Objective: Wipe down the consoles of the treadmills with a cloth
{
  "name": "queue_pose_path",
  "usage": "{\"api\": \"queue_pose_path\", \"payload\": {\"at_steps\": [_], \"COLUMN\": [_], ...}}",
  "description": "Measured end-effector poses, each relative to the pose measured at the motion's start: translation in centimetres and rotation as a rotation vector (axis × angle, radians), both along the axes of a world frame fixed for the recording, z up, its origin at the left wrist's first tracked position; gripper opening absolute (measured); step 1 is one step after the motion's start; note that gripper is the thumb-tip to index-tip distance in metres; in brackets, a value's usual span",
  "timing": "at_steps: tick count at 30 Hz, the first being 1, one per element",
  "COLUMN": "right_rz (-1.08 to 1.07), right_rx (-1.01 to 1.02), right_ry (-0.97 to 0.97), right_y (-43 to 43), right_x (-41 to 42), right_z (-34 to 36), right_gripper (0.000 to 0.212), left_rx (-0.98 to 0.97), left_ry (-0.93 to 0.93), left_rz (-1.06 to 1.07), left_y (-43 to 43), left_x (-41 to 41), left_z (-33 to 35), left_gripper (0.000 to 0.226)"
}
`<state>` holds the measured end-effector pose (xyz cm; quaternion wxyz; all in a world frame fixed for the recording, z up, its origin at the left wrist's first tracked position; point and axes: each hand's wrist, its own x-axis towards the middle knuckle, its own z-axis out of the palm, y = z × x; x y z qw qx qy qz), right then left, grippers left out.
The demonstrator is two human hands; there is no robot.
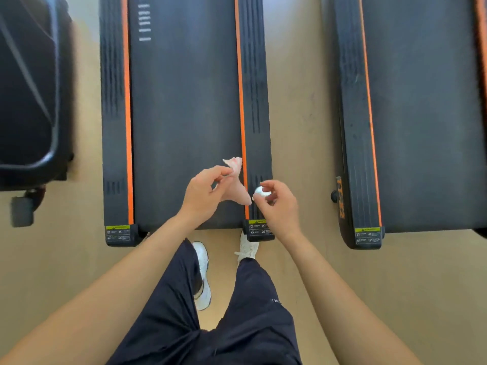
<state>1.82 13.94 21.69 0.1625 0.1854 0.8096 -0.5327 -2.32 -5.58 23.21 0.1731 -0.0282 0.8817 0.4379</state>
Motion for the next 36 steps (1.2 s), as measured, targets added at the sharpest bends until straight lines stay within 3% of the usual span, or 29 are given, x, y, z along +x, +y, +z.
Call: {"api": "queue_pose_path", "payload": {"at_steps": [2, 4, 6, 8, 19, 26, 36], "right_rz": [0.172, 0.348, 0.473, 0.514, 0.465, 0.344, 0.095], "right_rx": [-0.089, -0.135, -0.11, -0.07, -0.008, 0.064, 0.122], "right_ry": [0.123, 0.206, 0.258, 0.241, 0.133, 0.1, 0.24], "right_y": [-1.1, -2.6, -4.2, -5.7, -12.9, -17.3, -15.6], "right_x": [-2.7, -5.3, -8.0, -10.4, -22.9, -31.1, -44.1], "right_z": [2.8, 4.9, 6.3, 7.4, 13.4, 26.1, 39.1], "right_gripper": [0.049, 0.059, 0.045, 0.017, 0.007, 0.01, 0.018], "left_rx": [0.018, 0.033, 0.05, 0.077, 0.197, 0.305, 0.222], "left_ry": [0.039, 0.08, 0.123, 0.14, -0.048, -0.184, -0.06], "left_rz": [-0.054, -0.087, -0.082, -0.047, 0.088, 0.019, 0.056], "left_y": [-1.4, -2.8, -4.2, -5.7, -14.9, -20.9, -21.0], "left_x": [-0.8, -1.8, -3.0, -4.2, -13.2, -21.8, -38.3], "left_z": [2.4, 4.4, 6.1, 7.4, 8.4, 19.8, 35.2], "left_gripper": [0.019, 0.021, 0.02, 0.019, 0.017, 0.008, 0.01]}}
